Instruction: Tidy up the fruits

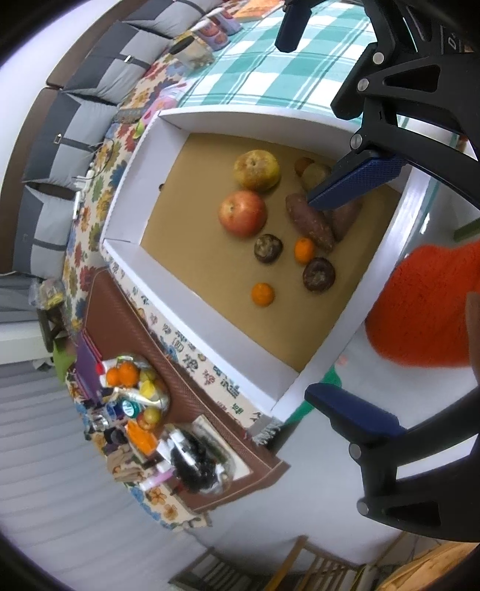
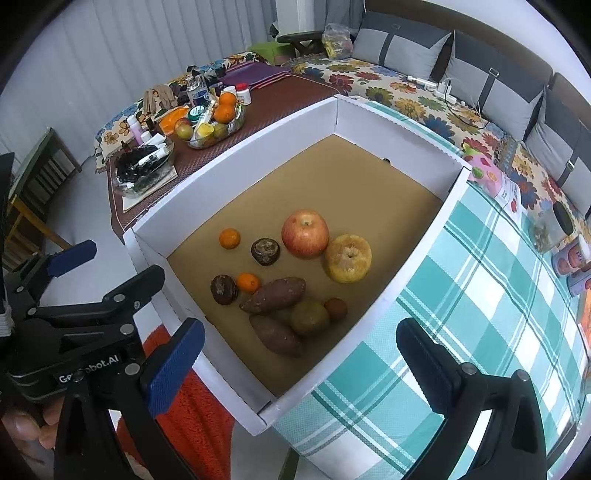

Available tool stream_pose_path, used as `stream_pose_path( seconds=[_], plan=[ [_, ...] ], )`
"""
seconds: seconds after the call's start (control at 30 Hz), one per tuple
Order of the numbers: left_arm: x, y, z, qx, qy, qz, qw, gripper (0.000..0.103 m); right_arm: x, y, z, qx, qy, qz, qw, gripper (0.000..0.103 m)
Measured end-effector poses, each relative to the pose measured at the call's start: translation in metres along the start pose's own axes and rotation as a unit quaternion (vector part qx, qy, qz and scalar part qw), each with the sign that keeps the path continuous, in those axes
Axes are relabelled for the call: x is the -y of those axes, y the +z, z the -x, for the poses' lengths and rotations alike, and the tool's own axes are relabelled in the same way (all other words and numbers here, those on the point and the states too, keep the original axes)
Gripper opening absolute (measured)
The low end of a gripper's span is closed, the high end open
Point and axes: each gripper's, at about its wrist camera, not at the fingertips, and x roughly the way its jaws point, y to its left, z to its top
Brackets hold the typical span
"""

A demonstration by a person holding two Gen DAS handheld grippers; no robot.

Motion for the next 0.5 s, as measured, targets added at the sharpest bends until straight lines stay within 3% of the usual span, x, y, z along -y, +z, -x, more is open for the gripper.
stream_pose_path(
  seconds=[0.5],
  plan=[
    [-0.002, 0.001, -0.010, -0.011, -0.021, 0.010, 0.9997, 0.096, 0.001, -0.001, -0.008, -0.006, -0.003, 0.005, 1.000, 0.103]
  ],
)
